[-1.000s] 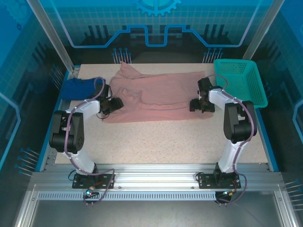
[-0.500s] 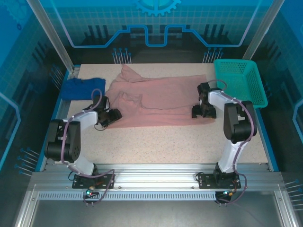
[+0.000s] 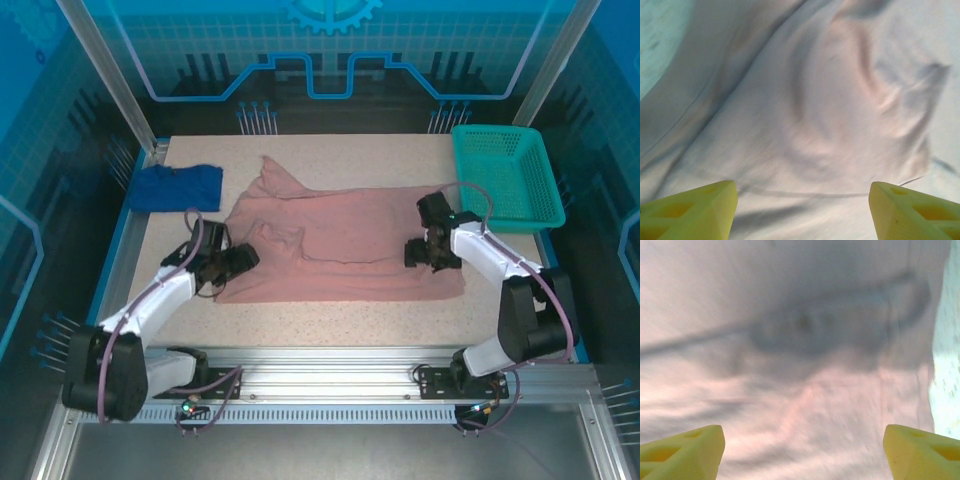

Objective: Fold the inside-out t-shirt
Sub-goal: Move the T-shirt to the center of the table.

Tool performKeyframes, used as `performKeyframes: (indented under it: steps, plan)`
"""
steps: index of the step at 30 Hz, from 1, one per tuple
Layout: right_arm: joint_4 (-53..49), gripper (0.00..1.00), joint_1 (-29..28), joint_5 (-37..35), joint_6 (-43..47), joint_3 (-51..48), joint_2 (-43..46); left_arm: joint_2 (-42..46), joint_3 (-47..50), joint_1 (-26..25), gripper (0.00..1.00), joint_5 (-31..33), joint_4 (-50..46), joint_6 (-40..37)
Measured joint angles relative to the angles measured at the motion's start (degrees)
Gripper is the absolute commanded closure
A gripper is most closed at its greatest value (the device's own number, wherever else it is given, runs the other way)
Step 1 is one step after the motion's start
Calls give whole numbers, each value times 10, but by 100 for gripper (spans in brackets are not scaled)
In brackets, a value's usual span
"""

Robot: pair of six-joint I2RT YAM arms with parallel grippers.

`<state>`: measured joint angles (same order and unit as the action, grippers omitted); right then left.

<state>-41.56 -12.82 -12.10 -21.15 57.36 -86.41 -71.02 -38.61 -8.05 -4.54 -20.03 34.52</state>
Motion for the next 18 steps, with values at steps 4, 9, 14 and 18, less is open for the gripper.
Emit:
performKeyframes:
  steps: [4,9,14,18]
  plan:
    - [35,20,2,24,3,96,-98,-134,-85,-2,33,-34,73,1]
    - [45,23,31,53,11,177,-221,-270,-169,-7,34,-61,114,0]
    - [16,27,53,51,29,202,-272,-300,-169,-7,34,-58,114,-2]
    - [10,28,52,50,40,189,-265,-278,-129,-7,34,-56,137,-5]
